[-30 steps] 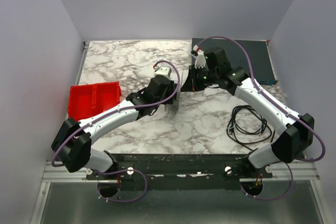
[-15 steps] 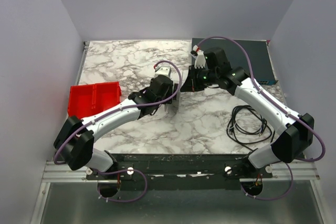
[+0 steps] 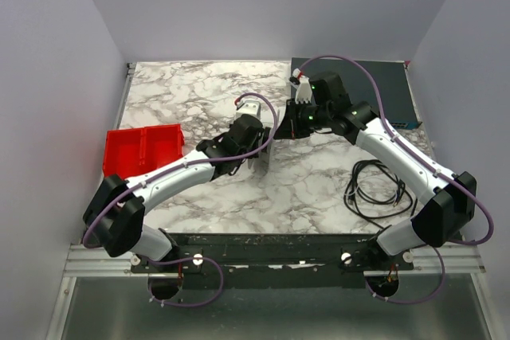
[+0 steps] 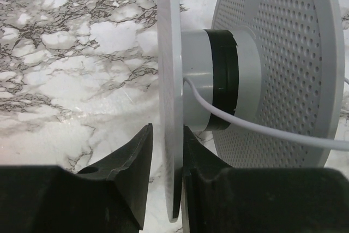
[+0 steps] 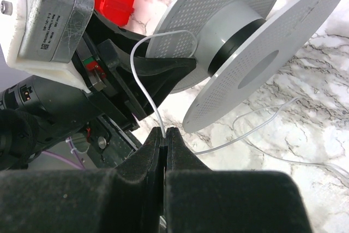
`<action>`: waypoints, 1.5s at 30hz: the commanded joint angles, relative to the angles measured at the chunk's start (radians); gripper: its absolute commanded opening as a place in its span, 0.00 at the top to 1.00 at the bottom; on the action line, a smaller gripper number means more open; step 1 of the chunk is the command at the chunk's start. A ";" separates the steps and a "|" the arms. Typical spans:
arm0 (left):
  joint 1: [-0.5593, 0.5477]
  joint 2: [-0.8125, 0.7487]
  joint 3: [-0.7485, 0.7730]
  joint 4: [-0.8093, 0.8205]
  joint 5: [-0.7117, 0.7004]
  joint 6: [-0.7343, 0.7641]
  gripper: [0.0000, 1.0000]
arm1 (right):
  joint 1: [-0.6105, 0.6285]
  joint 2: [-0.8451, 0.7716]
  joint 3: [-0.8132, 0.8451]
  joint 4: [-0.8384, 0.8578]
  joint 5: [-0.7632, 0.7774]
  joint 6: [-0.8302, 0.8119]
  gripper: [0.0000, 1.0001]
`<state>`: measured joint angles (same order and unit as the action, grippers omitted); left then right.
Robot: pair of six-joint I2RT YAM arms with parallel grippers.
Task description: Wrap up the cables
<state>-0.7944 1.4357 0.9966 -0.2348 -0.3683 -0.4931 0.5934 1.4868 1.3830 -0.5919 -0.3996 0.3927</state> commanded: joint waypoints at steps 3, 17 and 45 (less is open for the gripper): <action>-0.004 0.022 0.035 -0.031 -0.044 0.004 0.81 | -0.011 0.007 -0.019 0.024 -0.024 0.009 0.99; -0.005 -0.010 0.047 -0.012 -0.002 0.041 1.00 | -0.018 -0.003 0.021 -0.014 0.188 0.009 0.86; 0.080 -0.260 0.358 -0.469 0.324 0.165 1.00 | -0.340 -0.065 -0.144 0.360 0.082 0.119 0.25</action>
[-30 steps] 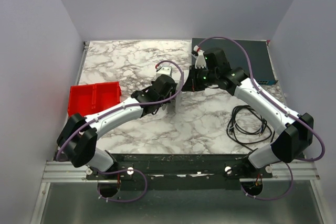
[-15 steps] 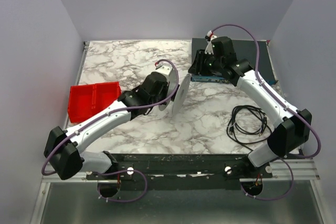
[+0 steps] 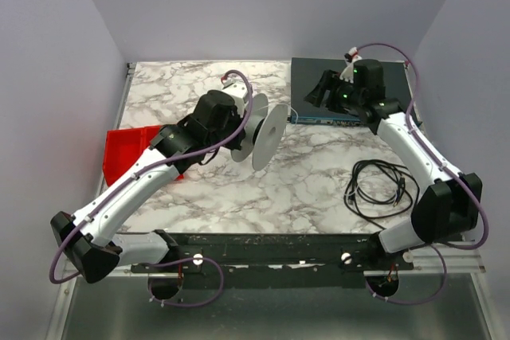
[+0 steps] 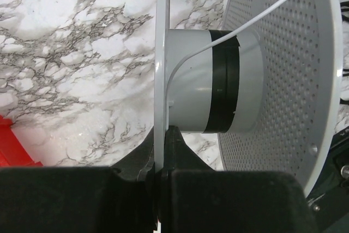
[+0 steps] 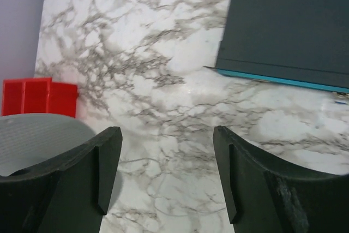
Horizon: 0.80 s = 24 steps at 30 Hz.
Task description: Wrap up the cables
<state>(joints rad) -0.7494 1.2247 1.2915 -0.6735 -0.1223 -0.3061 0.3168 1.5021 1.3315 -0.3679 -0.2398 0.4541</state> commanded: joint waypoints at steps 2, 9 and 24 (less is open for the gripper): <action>0.054 -0.050 0.097 -0.062 0.096 -0.019 1.00 | -0.067 -0.115 -0.155 0.195 -0.077 0.096 0.22; 0.114 -0.050 0.211 -0.138 0.155 -0.027 1.00 | -0.069 -0.159 -0.448 0.518 -0.209 0.197 0.22; 0.125 -0.038 0.262 -0.147 0.182 -0.056 1.00 | 0.065 -0.256 -0.802 0.808 -0.249 0.235 0.23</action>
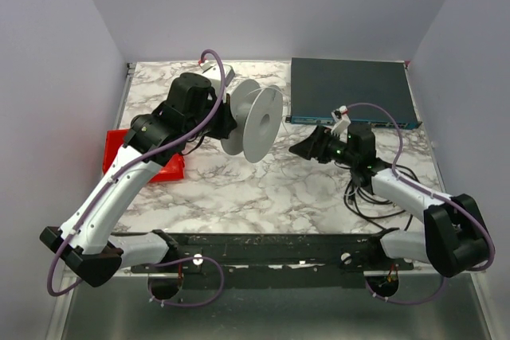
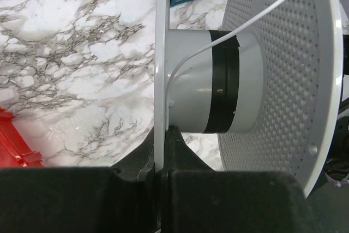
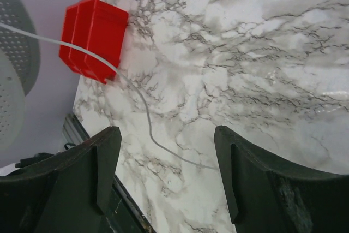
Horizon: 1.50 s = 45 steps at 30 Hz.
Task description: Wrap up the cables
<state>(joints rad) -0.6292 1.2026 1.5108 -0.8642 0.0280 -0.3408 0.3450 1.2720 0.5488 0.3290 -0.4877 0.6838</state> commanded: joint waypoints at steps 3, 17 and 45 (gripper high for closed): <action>0.005 -0.015 0.050 0.042 0.033 -0.022 1.00 | 0.101 -0.001 -0.010 0.106 0.077 -0.009 0.23; 0.007 -0.030 0.028 0.050 0.041 -0.040 1.00 | 0.152 0.196 0.075 0.188 0.181 0.034 0.56; 0.012 -0.136 -0.027 0.053 0.070 -0.031 1.00 | 0.067 0.440 0.402 -0.119 0.252 -0.060 0.99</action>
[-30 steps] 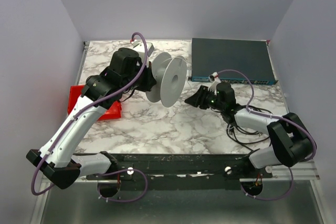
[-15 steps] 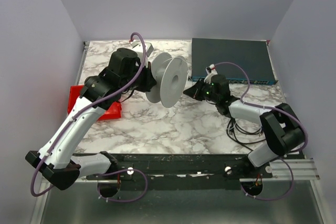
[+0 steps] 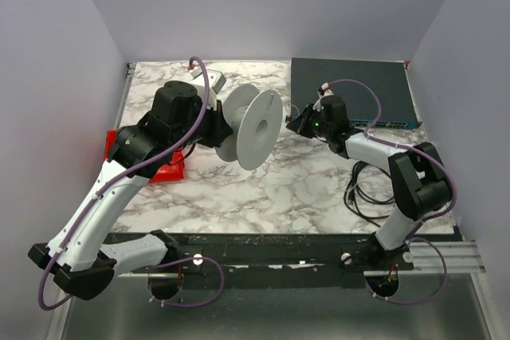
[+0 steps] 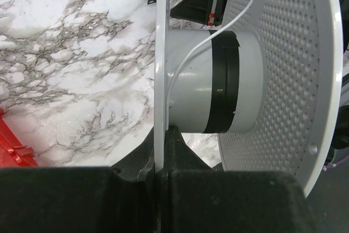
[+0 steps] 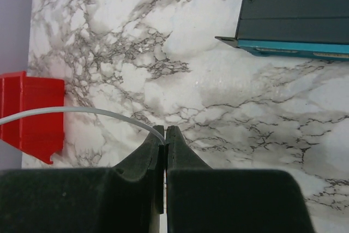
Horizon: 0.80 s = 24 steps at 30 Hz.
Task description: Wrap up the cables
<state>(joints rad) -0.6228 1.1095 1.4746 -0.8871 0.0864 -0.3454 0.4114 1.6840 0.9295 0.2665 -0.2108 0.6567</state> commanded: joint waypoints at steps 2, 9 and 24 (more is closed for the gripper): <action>0.006 -0.040 0.023 0.106 -0.015 -0.071 1.00 | 0.003 0.027 -0.004 -0.047 -0.055 -0.021 0.99; 0.006 -0.006 0.001 0.275 -0.261 -0.282 1.00 | 0.139 -0.048 -0.079 -0.072 -0.013 -0.019 0.99; 0.008 0.195 0.078 0.411 -0.657 -0.400 1.00 | 0.264 -0.228 -0.093 -0.253 0.068 -0.034 0.99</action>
<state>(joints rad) -0.6170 1.2606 1.4658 -0.5621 -0.4164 -0.7116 0.6506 1.4971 0.8124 0.1158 -0.1963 0.6571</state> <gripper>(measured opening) 0.035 0.043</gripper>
